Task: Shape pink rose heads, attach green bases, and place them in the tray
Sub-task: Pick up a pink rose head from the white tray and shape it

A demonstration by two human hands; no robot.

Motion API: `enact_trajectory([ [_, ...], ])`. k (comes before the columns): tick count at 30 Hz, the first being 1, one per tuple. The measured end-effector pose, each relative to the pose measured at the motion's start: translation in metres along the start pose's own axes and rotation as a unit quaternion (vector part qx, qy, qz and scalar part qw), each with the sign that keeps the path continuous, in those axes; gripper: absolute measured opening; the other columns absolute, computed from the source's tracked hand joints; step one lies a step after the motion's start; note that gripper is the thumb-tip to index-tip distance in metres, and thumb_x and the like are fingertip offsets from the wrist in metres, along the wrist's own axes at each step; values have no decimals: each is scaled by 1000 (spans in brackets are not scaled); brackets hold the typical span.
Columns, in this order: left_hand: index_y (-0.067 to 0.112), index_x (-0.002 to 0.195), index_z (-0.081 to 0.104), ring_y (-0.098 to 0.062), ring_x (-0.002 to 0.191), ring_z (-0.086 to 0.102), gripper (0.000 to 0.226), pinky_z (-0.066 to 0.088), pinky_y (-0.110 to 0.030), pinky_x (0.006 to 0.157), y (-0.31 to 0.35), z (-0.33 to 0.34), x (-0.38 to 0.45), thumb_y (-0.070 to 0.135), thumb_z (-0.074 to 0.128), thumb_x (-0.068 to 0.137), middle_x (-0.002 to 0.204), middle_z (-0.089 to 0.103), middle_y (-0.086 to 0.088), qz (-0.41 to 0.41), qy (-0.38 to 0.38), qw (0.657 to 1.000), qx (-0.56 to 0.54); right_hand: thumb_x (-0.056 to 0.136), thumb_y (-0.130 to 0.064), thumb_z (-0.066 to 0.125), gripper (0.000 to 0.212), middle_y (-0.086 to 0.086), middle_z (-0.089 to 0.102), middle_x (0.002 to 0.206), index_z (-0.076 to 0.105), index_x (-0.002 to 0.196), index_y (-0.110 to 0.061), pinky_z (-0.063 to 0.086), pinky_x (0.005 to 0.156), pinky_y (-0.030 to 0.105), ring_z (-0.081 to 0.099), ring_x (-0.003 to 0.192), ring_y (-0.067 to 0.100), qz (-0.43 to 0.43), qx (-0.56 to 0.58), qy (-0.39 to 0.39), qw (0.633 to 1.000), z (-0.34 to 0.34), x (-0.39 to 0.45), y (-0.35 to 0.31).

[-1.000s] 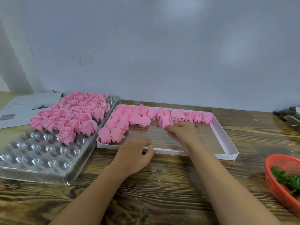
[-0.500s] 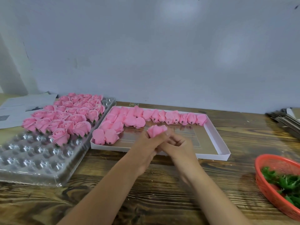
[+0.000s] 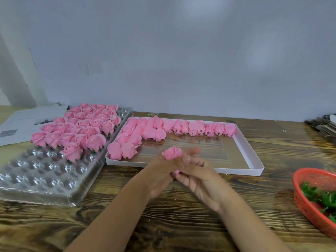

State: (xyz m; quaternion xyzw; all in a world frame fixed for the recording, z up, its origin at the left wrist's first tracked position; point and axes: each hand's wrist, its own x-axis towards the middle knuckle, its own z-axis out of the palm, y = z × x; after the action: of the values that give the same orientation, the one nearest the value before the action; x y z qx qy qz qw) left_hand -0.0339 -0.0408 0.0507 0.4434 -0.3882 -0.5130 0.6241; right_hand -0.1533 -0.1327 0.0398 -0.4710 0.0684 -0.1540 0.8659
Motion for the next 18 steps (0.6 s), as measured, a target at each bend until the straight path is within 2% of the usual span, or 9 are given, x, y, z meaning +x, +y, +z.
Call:
enact_trajectory([
  [2, 20, 120, 74, -21, 123, 65, 75, 55, -31, 94, -3, 0, 0, 59, 91, 58, 130, 69, -7, 4, 13, 1000, 0, 79, -3, 74, 30, 17, 73, 105, 74, 109, 1, 58, 80, 22, 72, 92, 18, 19, 27, -8, 999, -1, 0, -1],
  [5, 20, 117, 76, -21, 120, 66, 71, 56, -31, 92, -8, 1, 2, 62, 89, 61, 126, 71, -7, 8, 49, 999, -23, 84, -3, 70, 24, 18, 71, 101, 75, 108, -1, 60, 80, 24, 71, 88, 18, 8, 23, 18, 1000, 0, 1, 2],
  [6, 21, 114, 77, -19, 116, 68, 67, 56, -30, 89, -10, 1, 3, 63, 88, 62, 123, 73, -5, 10, 63, 997, -32, 84, -5, 71, 23, 21, 71, 100, 75, 106, -3, 60, 82, 27, 70, 88, 21, -5, -8, 39, 999, 2, 2, 5],
  [8, 22, 110, 78, -19, 103, 72, 62, 58, -31, 84, -13, 1, 6, 61, 88, 63, 113, 75, -5, 11, 92, 994, -62, 84, -5, 75, 28, 24, 72, 100, 73, 111, -10, 59, 88, 35, 71, 91, 30, -55, -138, 96, 984, 6, 3, 12],
  [9, 21, 108, 79, -20, 96, 73, 60, 59, -32, 82, -15, 0, 7, 59, 89, 63, 107, 76, -8, 12, 104, 991, -86, 84, -5, 77, 34, 17, 74, 98, 70, 115, -18, 59, 86, 35, 72, 92, 28, -91, -229, 128, 961, 8, 3, 16],
  [12, 15, 98, 81, -22, 89, 74, 55, 60, -31, 76, -18, 1, 11, 50, 96, 58, 98, 75, -11, 21, 135, 978, -160, 82, -23, 79, 49, -24, 70, 103, 56, 116, -49, 52, 77, 10, 68, 95, -2, -212, -453, 183, 846, 13, 0, 24],
  [13, 14, 98, 82, -23, 92, 75, 57, 60, -32, 76, -19, 1, 11, 49, 97, 55, 99, 75, -12, 16, 144, 973, -179, 84, -26, 77, 51, -31, 65, 107, 52, 116, -56, 48, 78, 5, 64, 99, -7, -239, -501, 179, 812, 13, 0, 26],
  [15, 11, 98, 82, -24, 97, 75, 58, 61, -33, 76, -21, 5, 11, 48, 96, 56, 104, 76, -13, -5, 156, 964, -215, 86, -29, 72, 50, -31, 62, 107, 49, 120, -58, 43, 81, 1, 59, 104, -9, -265, -561, 178, 764, 11, 1, 29],
  [18, 9, 95, 82, -23, 94, 76, 43, 61, -33, 73, -22, 10, 12, 45, 82, 71, 103, 75, -13, -23, 165, 953, -255, 88, -28, 72, 46, -28, 57, 100, 50, 125, -44, 38, 84, -3, 54, 104, -17, -291, -605, 209, 711, 8, 2, 31],
])
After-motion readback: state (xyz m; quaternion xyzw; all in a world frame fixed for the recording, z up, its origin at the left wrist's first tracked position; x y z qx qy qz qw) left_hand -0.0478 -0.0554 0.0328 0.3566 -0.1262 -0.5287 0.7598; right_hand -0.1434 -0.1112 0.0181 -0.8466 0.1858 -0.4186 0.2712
